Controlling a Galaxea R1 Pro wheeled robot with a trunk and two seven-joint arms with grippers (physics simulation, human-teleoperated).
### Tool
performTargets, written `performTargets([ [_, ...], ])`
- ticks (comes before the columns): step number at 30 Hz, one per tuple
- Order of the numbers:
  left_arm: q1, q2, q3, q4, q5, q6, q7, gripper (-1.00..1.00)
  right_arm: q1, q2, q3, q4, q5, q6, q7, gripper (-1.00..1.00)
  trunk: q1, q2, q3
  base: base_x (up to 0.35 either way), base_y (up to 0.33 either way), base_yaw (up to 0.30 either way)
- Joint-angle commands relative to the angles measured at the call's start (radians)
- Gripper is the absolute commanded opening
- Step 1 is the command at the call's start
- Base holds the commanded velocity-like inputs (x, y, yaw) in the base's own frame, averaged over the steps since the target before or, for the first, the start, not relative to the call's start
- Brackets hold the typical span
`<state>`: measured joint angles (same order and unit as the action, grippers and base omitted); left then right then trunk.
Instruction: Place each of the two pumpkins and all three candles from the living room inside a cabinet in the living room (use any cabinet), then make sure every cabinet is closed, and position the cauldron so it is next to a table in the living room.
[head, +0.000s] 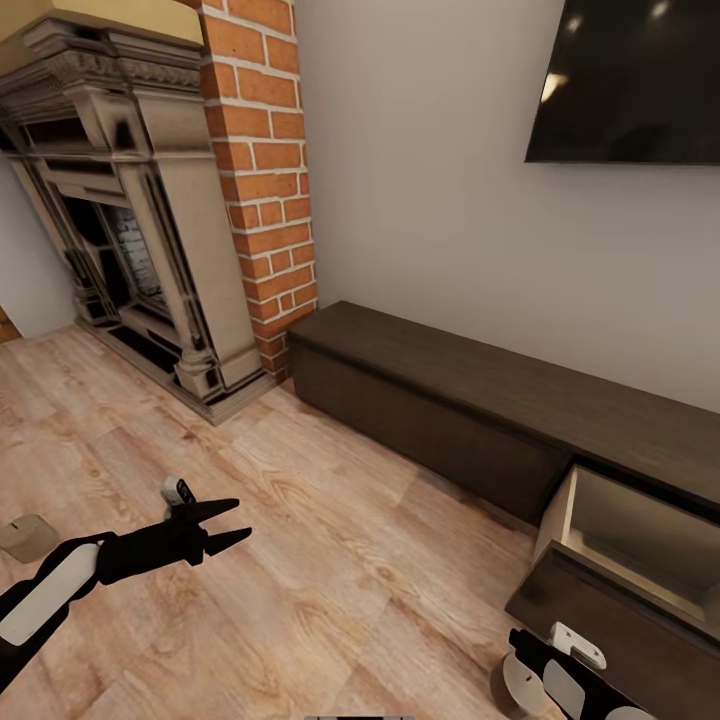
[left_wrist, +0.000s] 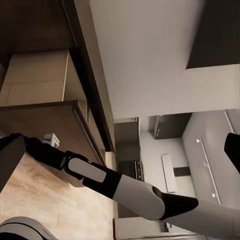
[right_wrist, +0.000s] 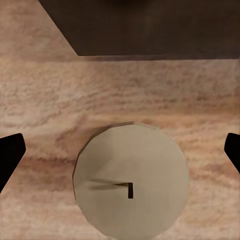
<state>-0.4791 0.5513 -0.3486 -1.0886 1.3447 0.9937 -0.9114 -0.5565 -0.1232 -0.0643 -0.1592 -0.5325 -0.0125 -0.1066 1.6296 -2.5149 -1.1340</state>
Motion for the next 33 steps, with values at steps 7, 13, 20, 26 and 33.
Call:
performTargets([
  [7, -0.001, 0.002, -0.003, 0.001, -0.008, 0.003, -0.089, 1.0, 0.0, 0.0, -0.006, 0.0, -0.001, -0.001, -0.001, 1.0, 0.002, -0.002, -0.024, 0.0, 0.0, 0.0],
  [13, -0.001, 0.002, -0.004, 0.001, -0.011, 0.003, -0.113, 1.0, 0.0, 0.0, -0.007, 0.0, -0.001, 0.0, -0.001, 1.0, 0.005, -0.003, -0.047, 0.0, 0.0, 0.0],
  [20, -0.001, 0.004, -0.004, 0.001, -0.012, 0.003, -0.118, 1.0, -0.002, 0.004, -0.008, -0.004, -0.001, 0.005, -0.001, 1.0, 0.007, -0.004, -0.063, 0.0, 0.0, 0.0],
  [26, -0.001, 0.004, -0.004, 0.001, -0.011, 0.003, -0.118, 1.0, -0.002, 0.005, -0.008, -0.003, -0.001, 0.006, -0.001, 1.0, 0.007, -0.004, -0.063, 0.0, 0.0, 0.0],
  [33, -0.001, 0.005, -0.004, 0.001, -0.011, 0.003, -0.118, 1.0, -0.002, 0.006, -0.008, -0.005, 0.0, 0.006, -0.001, 1.0, 0.008, -0.005, -0.074, 0.0, 0.0, 0.0],
])
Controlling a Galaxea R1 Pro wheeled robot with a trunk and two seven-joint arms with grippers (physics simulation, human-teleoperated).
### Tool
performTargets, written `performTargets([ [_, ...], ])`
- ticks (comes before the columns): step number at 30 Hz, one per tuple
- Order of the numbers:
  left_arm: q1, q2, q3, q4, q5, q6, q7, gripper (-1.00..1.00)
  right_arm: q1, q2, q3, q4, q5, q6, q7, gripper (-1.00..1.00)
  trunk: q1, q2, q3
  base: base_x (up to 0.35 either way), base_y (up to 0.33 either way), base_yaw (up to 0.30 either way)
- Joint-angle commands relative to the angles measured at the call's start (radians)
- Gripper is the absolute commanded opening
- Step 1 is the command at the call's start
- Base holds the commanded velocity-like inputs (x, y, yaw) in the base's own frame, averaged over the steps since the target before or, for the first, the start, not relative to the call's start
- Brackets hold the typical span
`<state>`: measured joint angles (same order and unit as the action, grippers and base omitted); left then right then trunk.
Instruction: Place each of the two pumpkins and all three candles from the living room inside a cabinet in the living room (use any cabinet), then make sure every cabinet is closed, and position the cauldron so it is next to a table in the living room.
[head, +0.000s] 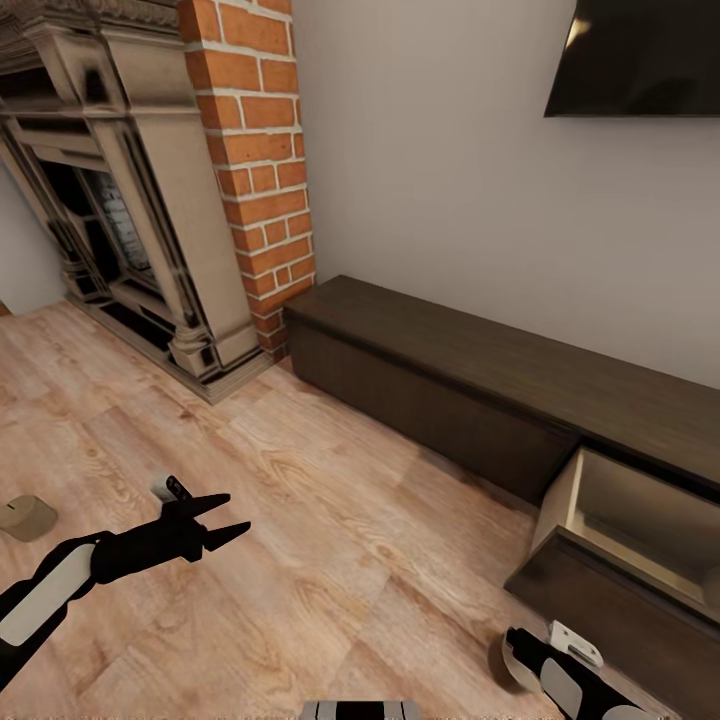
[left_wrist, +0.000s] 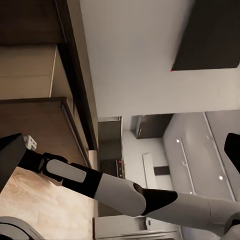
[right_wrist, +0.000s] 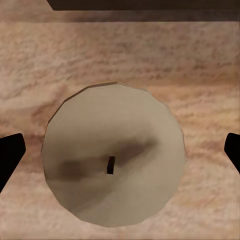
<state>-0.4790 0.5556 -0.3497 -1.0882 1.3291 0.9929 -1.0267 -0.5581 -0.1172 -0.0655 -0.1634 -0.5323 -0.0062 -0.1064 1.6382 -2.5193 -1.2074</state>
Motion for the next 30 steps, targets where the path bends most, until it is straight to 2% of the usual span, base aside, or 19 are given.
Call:
performTargets([
  [1, -0.001, 0.001, -0.003, 0.001, 0.005, 0.004, -0.003, 1.0, 0.0, 0.001, -0.006, -0.001, 0.0, 0.0, -0.001, 1.0, 0.0, -0.001, -0.005, 0.0, 0.0, 0.0],
  [3, -0.001, 0.0, -0.003, 0.001, 0.005, 0.004, -0.004, 1.0, 0.0, 0.001, -0.006, -0.001, 0.0, -0.001, -0.001, 1.0, 0.001, -0.001, -0.012, 0.0, 0.0, 0.0],
  [7, -0.001, 0.0, -0.003, 0.001, 0.006, 0.004, -0.009, 1.0, 0.0, 0.002, -0.006, -0.001, 0.0, -0.001, -0.001, 1.0, 0.001, -0.001, -0.012, 0.0, 0.0, 0.0],
  [11, 0.0, 0.001, -0.004, 0.001, 0.004, 0.004, -0.086, 1.0, 0.0, 0.006, -0.005, -0.001, 0.0, 0.0, -0.001, 1.0, 0.001, -0.001, -0.012, 0.0, 0.0, 0.0],
  [15, 0.0, 0.007, -0.006, 0.002, -0.01, 0.004, -0.117, 1.0, 0.0, 0.008, -0.005, -0.002, 0.0, -0.005, 0.001, 1.0, 0.001, -0.001, -0.012, 0.0, 0.0, 0.0],
  [21, -0.001, 0.009, -0.006, 0.002, -0.034, 0.004, -0.126, 1.0, 0.0, 0.007, -0.005, -0.005, 0.0, -0.008, 0.009, 1.0, 0.001, -0.001, -0.012, 0.0, 0.0, 0.0],
  [30, 0.0, 0.009, -0.006, 0.002, -0.036, 0.004, -0.127, 1.0, 0.0, 0.007, -0.005, -0.005, 0.0, -0.01, 0.01, 1.0, 0.001, -0.001, -0.012, 0.0, 0.0, 0.0],
])
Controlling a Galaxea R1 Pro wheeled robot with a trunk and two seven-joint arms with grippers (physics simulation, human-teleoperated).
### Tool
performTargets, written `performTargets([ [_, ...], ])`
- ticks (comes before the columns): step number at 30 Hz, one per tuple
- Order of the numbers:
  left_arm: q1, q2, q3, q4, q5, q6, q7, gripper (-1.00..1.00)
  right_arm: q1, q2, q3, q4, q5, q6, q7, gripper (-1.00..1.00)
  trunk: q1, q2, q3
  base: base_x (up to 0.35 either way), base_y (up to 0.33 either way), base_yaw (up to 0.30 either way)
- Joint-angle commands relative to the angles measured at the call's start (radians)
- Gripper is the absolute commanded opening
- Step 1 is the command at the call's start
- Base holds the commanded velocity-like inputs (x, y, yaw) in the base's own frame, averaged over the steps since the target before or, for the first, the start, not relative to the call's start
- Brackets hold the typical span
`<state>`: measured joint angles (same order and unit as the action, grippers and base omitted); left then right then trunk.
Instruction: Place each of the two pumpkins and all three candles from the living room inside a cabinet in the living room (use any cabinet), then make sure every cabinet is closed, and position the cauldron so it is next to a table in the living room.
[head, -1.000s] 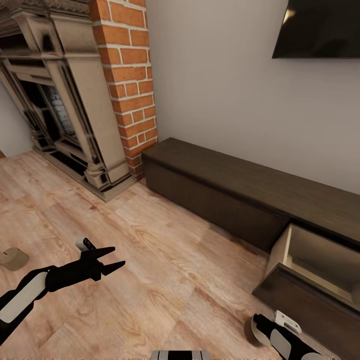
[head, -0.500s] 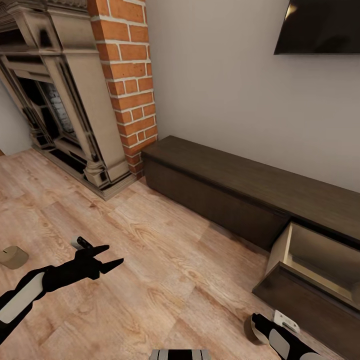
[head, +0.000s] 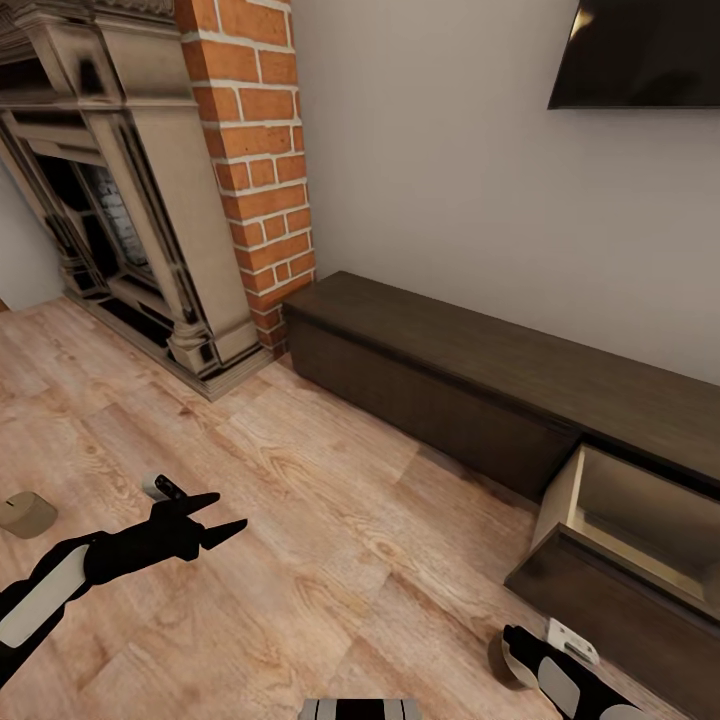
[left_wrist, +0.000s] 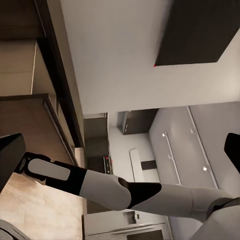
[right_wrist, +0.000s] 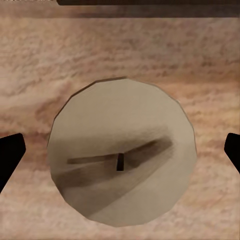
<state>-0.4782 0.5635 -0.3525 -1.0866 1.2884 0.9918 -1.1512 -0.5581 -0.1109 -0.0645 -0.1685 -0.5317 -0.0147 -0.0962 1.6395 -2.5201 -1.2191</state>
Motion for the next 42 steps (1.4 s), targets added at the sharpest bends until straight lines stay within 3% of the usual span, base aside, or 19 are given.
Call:
performTargets([
  [1, -0.001, 0.001, -0.003, 0.001, 0.005, 0.005, -0.002, 1.0, 0.0, 0.0, -0.007, 0.0, -0.001, -0.002, 0.0, 1.0, 0.0, -0.001, -0.005, 0.0, 0.0, 0.0],
  [4, -0.001, 0.001, -0.003, 0.001, 0.005, 0.005, -0.002, 1.0, 0.0, 0.0, -0.005, -0.013, -0.001, -0.002, 0.002, 1.0, 0.002, -0.001, -0.016, 0.0, 0.0, 0.0],
  [23, -0.002, 0.001, -0.002, 0.002, 0.005, 0.005, -0.002, 1.0, 0.0, 0.0, -0.006, -0.046, -0.002, 0.003, -0.001, 1.0, 0.002, -0.001, -0.016, 0.0, 0.0, 0.0],
  [28, -0.002, 0.001, -0.002, 0.0, 0.005, 0.005, -0.002, 1.0, 0.0, 0.0, -0.006, -0.045, -0.001, 0.003, -0.002, 1.0, 0.004, -0.002, -0.036, 0.0, 0.0, 0.0],
  [36, -0.001, 0.001, -0.002, -0.001, 0.005, 0.005, -0.004, 1.0, 0.0, 0.0, -0.005, -0.046, -0.001, 0.002, 0.0, 1.0, 0.004, -0.002, -0.036, 0.0, 0.0, 0.0],
  [42, -0.001, 0.001, -0.002, -0.001, 0.004, 0.005, -0.004, 1.0, 0.0, 0.003, -0.005, -0.046, 0.001, 0.002, 0.0, 1.0, 0.006, -0.003, -0.051, 0.0, 0.0, 0.0],
])
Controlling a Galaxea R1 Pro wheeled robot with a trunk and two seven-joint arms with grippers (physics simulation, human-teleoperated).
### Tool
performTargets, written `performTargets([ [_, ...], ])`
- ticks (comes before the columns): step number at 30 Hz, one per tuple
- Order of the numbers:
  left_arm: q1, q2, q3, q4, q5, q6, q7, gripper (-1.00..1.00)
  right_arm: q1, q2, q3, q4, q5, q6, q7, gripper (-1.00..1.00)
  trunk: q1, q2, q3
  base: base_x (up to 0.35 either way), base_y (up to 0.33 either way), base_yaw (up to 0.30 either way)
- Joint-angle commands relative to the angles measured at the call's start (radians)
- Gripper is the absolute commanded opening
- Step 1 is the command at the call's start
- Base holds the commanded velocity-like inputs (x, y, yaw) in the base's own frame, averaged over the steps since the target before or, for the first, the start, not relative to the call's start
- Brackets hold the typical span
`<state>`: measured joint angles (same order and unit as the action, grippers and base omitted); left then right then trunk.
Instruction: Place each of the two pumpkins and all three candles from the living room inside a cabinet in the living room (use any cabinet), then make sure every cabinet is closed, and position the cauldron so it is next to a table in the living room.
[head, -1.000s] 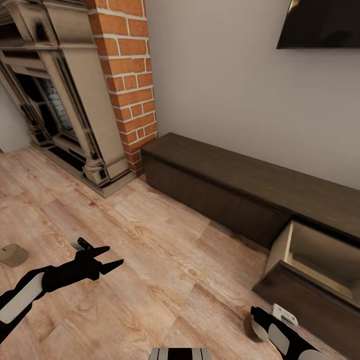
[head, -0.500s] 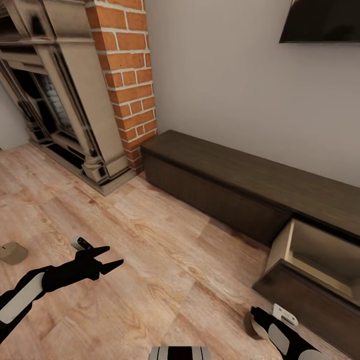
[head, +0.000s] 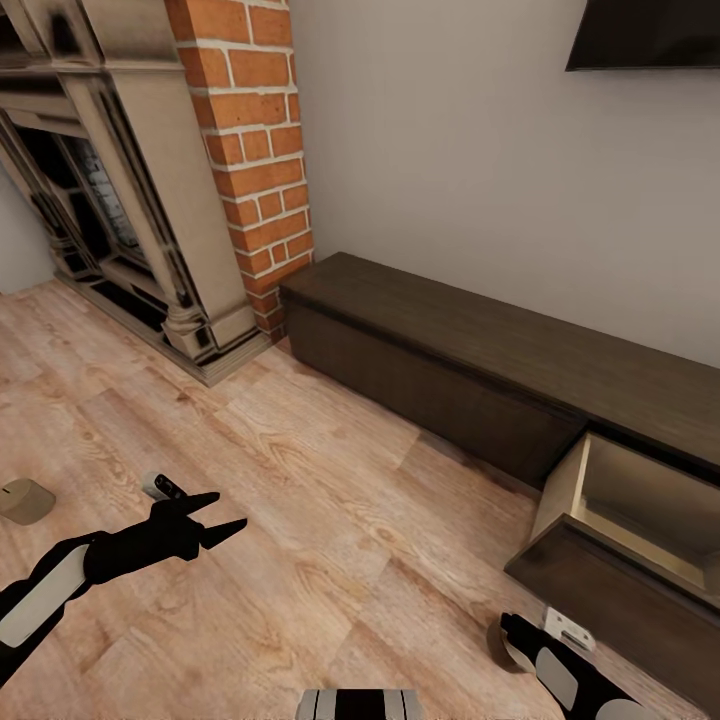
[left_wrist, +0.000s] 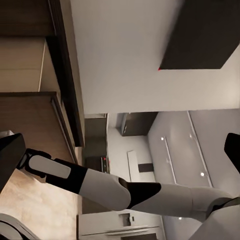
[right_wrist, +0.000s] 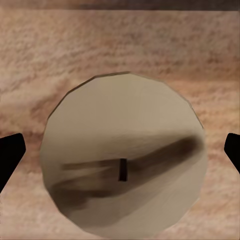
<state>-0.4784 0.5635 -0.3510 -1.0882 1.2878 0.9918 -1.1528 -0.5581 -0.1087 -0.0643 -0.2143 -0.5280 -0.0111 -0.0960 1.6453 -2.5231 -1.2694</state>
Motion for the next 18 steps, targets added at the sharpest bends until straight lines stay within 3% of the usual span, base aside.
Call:
performTargets([
  [1, -0.001, 0.001, -0.003, 0.001, 0.005, 0.005, -0.002, 1.0, 0.0, 0.001, -0.005, 0.0, -0.003, -0.001, -0.001, 1.0, 0.0, 0.0, -0.001, 0.0, 0.0, 0.0],
  [11, -0.001, 0.001, -0.003, 0.001, 0.005, 0.005, -0.002, 1.0, 0.0, 0.003, 0.014, 0.0, -0.004, -0.001, -0.004, 1.0, 0.0, 0.0, -0.001, 0.0, 0.0, 0.0],
  [18, -0.001, 0.001, -0.004, 0.001, 0.005, 0.005, -0.002, 1.0, 0.0, 0.003, 0.015, 0.0, -0.004, -0.001, -0.004, 1.0, 0.002, -0.001, -0.016, 0.0, 0.0, 0.0],
])
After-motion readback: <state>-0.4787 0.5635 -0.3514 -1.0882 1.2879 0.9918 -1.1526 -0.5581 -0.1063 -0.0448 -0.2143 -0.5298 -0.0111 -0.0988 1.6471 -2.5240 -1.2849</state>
